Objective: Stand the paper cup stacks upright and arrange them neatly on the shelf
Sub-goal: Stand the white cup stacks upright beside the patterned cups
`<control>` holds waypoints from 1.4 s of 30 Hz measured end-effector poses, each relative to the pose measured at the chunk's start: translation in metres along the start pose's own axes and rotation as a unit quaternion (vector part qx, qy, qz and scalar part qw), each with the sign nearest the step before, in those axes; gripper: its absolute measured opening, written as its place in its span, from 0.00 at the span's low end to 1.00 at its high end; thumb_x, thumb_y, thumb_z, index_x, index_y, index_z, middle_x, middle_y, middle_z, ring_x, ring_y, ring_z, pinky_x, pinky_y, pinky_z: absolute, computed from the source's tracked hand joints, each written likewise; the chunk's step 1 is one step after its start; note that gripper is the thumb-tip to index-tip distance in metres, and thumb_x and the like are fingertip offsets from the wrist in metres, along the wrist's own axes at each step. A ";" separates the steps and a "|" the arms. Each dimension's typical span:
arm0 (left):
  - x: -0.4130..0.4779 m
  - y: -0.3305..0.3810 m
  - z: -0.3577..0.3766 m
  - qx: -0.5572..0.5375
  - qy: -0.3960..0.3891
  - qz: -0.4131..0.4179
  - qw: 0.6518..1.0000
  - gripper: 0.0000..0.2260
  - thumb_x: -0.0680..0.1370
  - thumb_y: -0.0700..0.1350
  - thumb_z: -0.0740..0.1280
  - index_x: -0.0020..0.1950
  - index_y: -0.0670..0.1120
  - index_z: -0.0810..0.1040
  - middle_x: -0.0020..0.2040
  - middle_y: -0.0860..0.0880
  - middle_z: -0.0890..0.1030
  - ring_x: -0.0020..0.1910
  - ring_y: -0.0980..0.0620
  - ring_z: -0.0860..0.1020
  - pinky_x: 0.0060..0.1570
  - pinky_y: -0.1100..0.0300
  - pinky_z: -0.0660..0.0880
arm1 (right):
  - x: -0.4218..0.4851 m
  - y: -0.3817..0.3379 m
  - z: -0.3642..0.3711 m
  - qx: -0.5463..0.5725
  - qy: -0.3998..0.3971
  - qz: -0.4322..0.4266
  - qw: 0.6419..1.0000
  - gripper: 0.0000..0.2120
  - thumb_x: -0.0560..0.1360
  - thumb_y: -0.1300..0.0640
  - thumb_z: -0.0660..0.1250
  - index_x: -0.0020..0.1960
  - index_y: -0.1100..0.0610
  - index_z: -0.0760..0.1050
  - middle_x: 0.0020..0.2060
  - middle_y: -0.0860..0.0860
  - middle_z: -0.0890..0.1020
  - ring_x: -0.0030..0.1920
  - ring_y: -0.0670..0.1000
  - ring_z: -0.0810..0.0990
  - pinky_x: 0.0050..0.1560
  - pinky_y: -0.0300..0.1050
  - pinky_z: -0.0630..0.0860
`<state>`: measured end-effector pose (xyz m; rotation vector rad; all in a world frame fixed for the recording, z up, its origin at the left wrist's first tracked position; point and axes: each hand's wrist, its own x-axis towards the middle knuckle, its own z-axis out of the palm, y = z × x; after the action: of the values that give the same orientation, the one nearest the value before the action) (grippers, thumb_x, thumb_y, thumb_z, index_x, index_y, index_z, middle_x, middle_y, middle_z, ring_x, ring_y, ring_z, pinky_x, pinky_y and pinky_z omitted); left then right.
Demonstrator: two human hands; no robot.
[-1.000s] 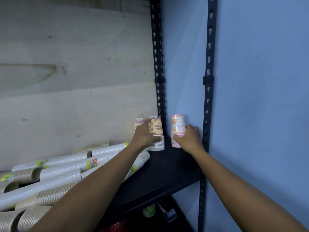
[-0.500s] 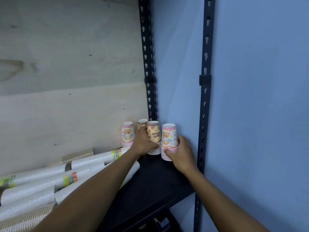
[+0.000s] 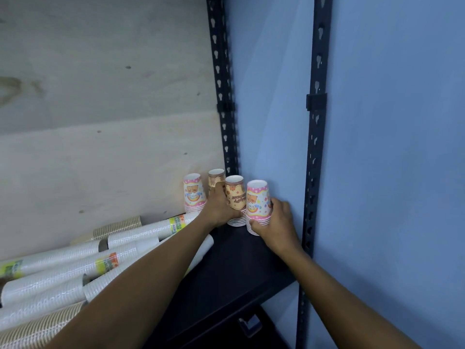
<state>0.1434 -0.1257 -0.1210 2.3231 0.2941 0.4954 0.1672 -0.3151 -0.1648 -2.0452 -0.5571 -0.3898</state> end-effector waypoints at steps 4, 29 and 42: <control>0.001 -0.004 0.000 -0.016 -0.004 -0.001 1.000 0.44 0.59 0.48 0.82 0.70 0.49 0.63 0.64 0.48 0.76 0.62 0.48 0.78 0.63 0.45 0.77 | 0.000 -0.001 -0.002 -0.005 -0.014 0.020 1.000 0.32 0.67 0.49 0.79 0.66 0.57 0.71 0.58 0.53 0.71 0.60 0.55 0.74 0.60 0.50 0.74; -0.146 0.016 -0.162 0.174 0.040 -0.016 0.984 0.27 0.74 0.55 0.76 0.71 0.51 0.75 0.66 0.47 0.77 0.64 0.50 0.76 0.60 0.58 0.71 | -0.039 -0.117 -0.055 -0.011 -0.166 -0.091 0.982 0.29 0.75 0.43 0.68 0.73 0.45 0.67 0.69 0.53 0.71 0.69 0.56 0.72 0.68 0.54 0.71; -0.084 -0.047 -0.162 0.254 -0.038 -0.027 0.966 0.23 0.75 0.53 0.75 0.69 0.49 0.77 0.63 0.48 0.79 0.62 0.50 0.77 0.55 0.62 0.68 | -0.004 -0.125 0.030 0.023 -0.321 0.044 0.946 0.26 0.80 0.43 0.65 0.75 0.49 0.69 0.73 0.49 0.72 0.68 0.51 0.73 0.56 0.42 0.67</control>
<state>-0.0054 -0.0219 -0.0696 2.8139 0.4923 0.3274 0.0987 -0.2342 -0.0918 -2.1263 -0.8456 0.3616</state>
